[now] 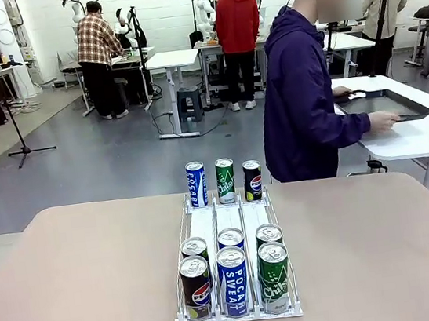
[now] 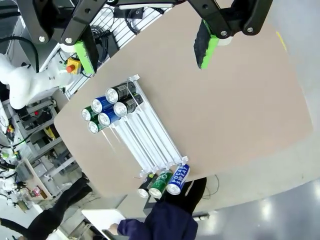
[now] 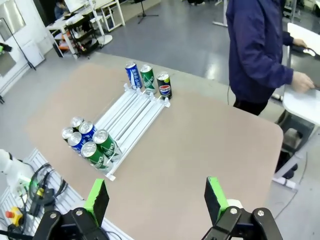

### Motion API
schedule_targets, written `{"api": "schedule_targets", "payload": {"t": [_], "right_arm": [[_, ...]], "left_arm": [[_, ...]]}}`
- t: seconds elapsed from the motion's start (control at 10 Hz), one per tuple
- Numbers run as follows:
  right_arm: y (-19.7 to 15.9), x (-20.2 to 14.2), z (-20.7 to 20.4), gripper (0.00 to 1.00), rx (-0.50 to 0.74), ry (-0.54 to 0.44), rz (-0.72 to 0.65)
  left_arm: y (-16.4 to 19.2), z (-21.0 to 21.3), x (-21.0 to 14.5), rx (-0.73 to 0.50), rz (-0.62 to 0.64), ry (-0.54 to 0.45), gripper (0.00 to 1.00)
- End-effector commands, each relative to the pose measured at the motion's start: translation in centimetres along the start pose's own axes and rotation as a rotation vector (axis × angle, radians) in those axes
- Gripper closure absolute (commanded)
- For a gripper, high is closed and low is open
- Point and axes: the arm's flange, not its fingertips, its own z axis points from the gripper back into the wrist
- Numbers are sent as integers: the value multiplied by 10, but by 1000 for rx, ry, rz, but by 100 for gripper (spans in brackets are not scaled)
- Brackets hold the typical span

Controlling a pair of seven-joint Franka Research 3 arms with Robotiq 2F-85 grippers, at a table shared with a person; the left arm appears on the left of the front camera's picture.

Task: Retrieve and hand over the desired beverage to the person.
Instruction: Pick up a can of the same type that the person held from the Automatic Can Dispenser.

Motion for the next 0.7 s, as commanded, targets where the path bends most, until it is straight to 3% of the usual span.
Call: {"api": "schedule_targets", "payload": {"t": [0.0,0.6], "right_arm": [[-1,-10,-8,0,52,-8,-31],[-2,-1,0,0,11,-6,-11]], "left_arm": [[-5,-4,-6,51,24,29,0],[0,-2,-2,14,5,8,0]]}}
